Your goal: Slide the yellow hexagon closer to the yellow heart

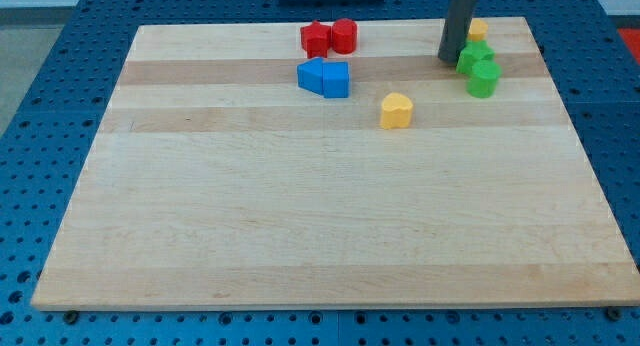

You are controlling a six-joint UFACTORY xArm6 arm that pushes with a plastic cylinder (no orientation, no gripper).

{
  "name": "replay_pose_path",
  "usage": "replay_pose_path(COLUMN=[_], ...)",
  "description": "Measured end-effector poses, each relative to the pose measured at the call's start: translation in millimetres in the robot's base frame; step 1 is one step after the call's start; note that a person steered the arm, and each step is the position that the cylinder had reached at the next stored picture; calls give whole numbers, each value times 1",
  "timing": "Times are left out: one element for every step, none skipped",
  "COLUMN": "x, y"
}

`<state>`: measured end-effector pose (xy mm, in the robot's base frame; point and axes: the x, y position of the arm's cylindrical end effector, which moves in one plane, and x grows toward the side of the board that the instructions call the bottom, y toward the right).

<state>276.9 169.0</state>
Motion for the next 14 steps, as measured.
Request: replay_pose_path(x=[0,-5,-16,-34,-59,-73,-84,-85,-83,-76,-55,-45,-34,-30], y=[1,-13,-28,-28,-26,-7,20,45,56,56,56,56,56,56])
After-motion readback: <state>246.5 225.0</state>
